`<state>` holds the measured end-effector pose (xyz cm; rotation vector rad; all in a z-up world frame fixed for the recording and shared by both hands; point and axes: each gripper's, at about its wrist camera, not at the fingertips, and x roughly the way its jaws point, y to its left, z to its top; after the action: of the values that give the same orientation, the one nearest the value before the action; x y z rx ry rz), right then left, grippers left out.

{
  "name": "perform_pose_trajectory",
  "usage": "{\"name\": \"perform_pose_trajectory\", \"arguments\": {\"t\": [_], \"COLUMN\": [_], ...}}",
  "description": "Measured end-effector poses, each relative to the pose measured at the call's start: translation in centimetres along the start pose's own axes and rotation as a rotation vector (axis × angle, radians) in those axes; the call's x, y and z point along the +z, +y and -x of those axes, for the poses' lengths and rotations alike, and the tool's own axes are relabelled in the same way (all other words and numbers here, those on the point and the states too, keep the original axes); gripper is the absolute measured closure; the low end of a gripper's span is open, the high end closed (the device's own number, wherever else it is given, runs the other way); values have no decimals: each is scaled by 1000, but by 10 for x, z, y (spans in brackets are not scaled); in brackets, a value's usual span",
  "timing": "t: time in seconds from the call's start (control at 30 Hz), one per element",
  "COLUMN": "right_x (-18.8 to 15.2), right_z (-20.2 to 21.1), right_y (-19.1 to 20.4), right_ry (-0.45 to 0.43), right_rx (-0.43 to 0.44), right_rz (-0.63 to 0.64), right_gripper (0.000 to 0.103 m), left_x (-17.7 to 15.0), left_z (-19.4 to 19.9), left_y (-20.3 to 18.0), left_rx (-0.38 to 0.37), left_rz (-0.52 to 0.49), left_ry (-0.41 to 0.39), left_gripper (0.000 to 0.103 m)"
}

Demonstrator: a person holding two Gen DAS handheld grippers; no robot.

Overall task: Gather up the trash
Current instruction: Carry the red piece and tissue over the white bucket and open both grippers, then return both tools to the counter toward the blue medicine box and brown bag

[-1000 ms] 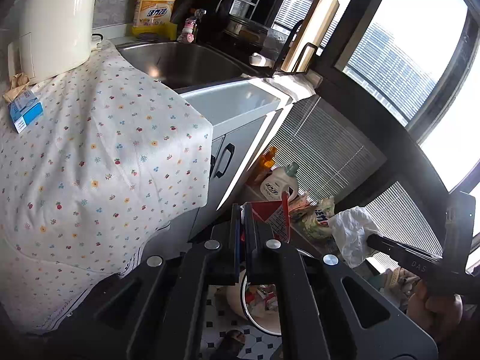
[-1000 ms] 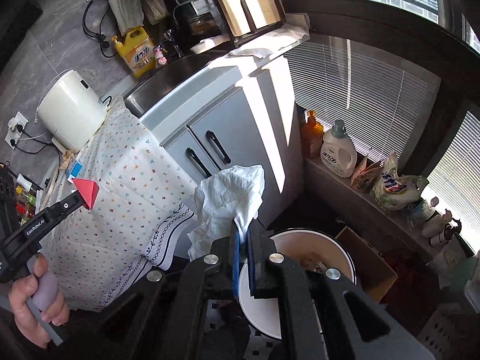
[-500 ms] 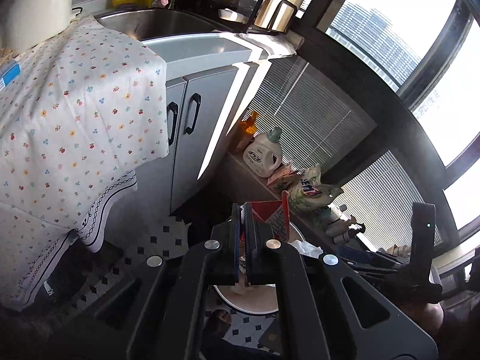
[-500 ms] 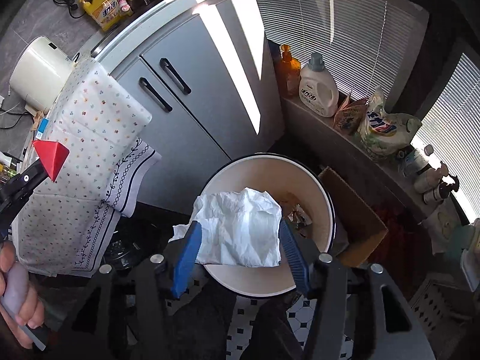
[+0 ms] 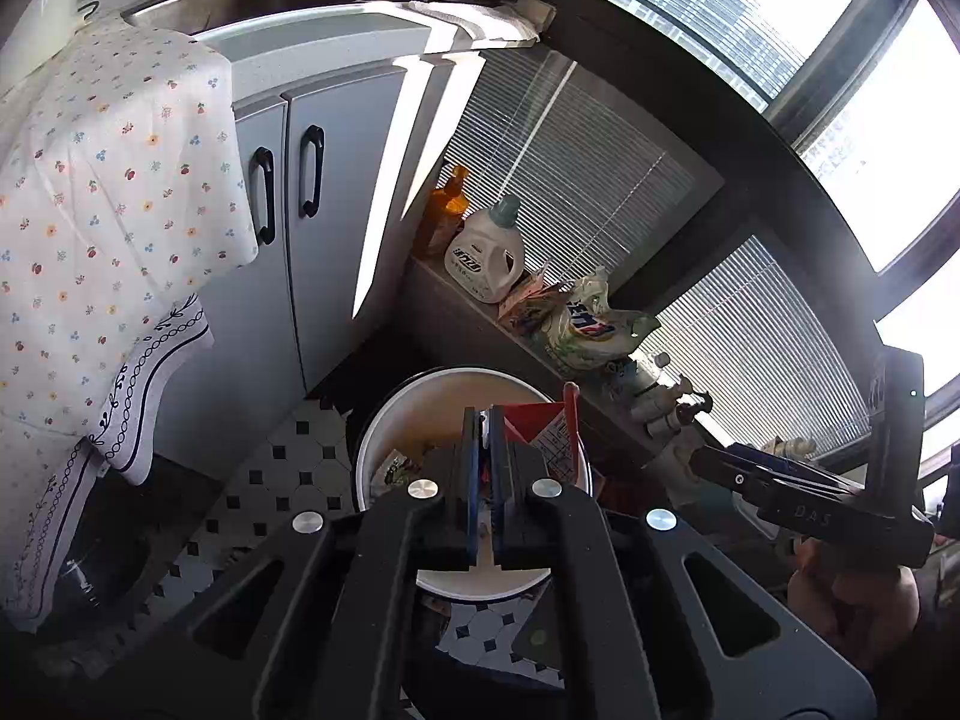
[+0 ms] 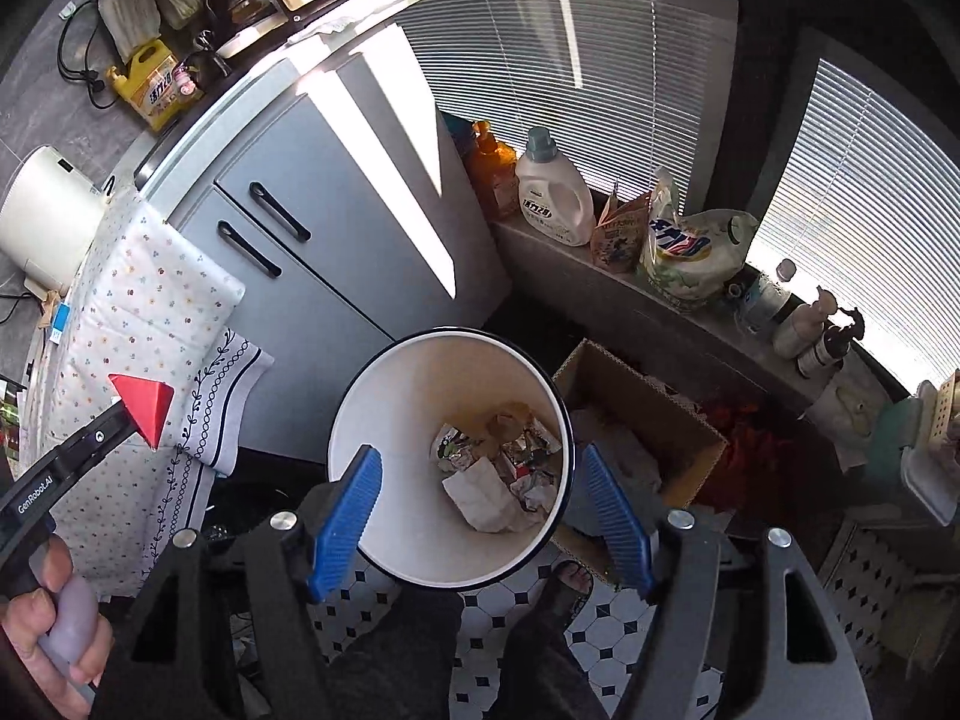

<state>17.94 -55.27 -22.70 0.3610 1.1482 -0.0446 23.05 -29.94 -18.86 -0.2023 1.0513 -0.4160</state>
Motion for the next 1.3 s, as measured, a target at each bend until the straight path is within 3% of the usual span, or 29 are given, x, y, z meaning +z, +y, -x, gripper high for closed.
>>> {"name": "perform_pose_trajectory", "arguments": {"t": [0.2, 0.23, 0.3, 0.33, 0.37, 0.5, 0.73, 0.97, 1.3], "right_x": [-2, -1, -1, -1, -1, 2, 13, 31, 57], "right_z": [22, 25, 30, 31, 32, 33, 30, 26, 28], "right_y": [-22, -25, -29, -29, -30, -23, 14, 76, 189], "right_ry": [-43, -50, -60, -64, -67, -69, -78, -99, -146], "right_rx": [-25, -28, -30, -30, -31, -25, 11, 67, 159], "right_rz": [-60, -67, -79, -81, -81, -76, -17, 59, 222], "right_gripper": [35, 35, 35, 34, 34, 32, 22, 16, 12], "left_x": [11, 13, 17, 18, 20, 24, 29, 37, 44], "left_z": [-16, -18, -18, -15, -11, 2, 37, 81, 145], "left_y": [-29, -33, -38, -39, -40, -32, 17, 75, 157], "left_rx": [-57, -68, -90, -97, -102, -84, -5, 77, 189], "left_rz": [-58, -66, -74, -74, -74, -71, 5, 80, 189], "left_ry": [22, 26, 21, 6, -15, -40, -102, -181, -295], "left_gripper": [99, 94, 75, 56, 45, 40, 20, 10, 6]}}
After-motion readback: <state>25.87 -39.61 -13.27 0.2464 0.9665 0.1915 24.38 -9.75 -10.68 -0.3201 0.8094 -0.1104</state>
